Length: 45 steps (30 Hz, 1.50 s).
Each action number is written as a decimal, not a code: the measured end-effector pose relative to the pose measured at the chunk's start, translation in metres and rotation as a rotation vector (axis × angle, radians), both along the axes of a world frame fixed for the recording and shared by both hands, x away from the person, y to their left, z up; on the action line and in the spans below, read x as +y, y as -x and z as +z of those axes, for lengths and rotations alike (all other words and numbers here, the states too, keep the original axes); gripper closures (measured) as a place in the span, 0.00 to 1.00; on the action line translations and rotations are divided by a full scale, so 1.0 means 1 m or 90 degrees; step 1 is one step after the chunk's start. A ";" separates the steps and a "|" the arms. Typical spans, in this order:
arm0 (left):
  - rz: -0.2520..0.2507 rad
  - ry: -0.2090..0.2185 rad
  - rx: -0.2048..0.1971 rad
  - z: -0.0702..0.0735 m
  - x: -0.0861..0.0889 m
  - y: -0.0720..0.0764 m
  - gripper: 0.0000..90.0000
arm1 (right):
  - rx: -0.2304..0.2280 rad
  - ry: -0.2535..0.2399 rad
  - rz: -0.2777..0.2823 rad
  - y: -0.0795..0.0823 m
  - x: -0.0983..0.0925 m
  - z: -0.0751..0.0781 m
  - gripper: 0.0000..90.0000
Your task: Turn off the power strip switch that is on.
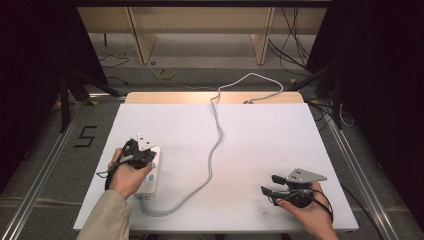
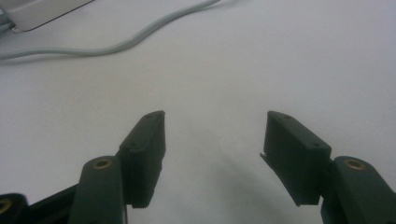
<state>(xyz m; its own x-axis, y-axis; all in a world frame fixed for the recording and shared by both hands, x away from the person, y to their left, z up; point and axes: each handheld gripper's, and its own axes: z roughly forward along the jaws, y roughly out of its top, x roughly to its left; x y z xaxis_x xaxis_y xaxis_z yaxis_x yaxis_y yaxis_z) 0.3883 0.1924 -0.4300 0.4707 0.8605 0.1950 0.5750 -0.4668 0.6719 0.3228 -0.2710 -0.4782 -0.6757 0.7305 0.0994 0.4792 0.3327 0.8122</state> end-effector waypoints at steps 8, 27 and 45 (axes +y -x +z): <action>0.004 -0.006 0.001 0.000 0.002 -0.003 1.00 | -0.001 -0.001 -0.001 0.000 0.000 0.000 0.44; 0.014 -0.009 0.002 0.000 0.003 -0.008 1.00 | -0.002 0.001 0.000 0.000 0.000 0.000 0.44; 0.023 -0.018 0.013 -0.002 0.004 -0.015 1.00 | -0.006 -0.003 -0.002 0.000 0.000 0.001 0.44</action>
<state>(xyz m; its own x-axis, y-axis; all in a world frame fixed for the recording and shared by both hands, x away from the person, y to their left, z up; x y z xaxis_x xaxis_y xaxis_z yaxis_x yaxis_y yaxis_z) 0.4029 0.1966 -0.4324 0.4439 0.8711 0.2101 0.6056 -0.4644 0.6462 0.3226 -0.2713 -0.4773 -0.6741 0.7323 0.0965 0.4723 0.3269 0.8186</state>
